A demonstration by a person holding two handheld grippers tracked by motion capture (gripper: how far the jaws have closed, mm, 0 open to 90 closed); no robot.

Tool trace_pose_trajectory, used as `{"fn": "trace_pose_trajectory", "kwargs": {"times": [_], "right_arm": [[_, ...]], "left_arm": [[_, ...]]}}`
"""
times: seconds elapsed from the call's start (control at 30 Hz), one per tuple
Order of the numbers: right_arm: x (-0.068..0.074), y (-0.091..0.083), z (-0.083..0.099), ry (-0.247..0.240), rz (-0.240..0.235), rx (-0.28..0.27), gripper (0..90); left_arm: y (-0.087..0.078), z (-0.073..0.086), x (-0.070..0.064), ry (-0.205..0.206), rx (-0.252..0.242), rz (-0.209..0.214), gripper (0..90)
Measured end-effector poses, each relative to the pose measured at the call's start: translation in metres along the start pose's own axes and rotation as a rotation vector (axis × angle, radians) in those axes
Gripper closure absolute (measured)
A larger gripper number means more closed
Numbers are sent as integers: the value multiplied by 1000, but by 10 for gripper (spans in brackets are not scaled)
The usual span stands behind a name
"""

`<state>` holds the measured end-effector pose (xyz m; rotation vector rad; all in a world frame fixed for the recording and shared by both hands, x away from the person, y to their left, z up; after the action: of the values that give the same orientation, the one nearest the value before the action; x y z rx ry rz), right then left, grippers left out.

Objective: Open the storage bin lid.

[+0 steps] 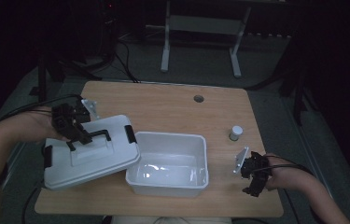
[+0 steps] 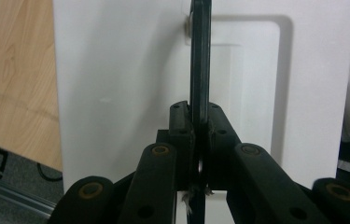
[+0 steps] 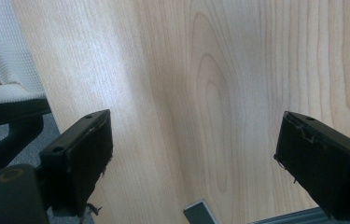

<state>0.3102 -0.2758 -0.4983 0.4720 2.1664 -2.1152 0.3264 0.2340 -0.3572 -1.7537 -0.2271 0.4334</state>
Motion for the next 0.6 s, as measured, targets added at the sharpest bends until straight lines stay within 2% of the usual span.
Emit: {"fn": "trace_pose_trajectory", "kwargs": {"times": [0.17,0.37,0.43,0.6], "right_arm": [[1,2,-1,-5,-3,0,108],[2,3,1,-6,-1,1,109],[2,3,1,-6,-2,0,108],[2,2,1,-3,0,-5,109]], "left_arm": [[3,17,7,-39,-23,-11,839],[8,36,16,-90,-28,-21,839],[12,40,19,-101,-22,-29,839],[24,46,27,-120,-29,-17,838]]}}
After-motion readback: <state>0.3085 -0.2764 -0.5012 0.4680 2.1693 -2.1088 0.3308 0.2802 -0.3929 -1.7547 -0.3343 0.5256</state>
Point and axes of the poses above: each handheld gripper's, and its own axes: y roughly forward along the jaws, z roughly out of its underside, x roughly to its left, the point moved 4 cm from there along y, roughly forward along the jaws, and after that the axes turned 10 degrees about z, right-handed, at the moved point
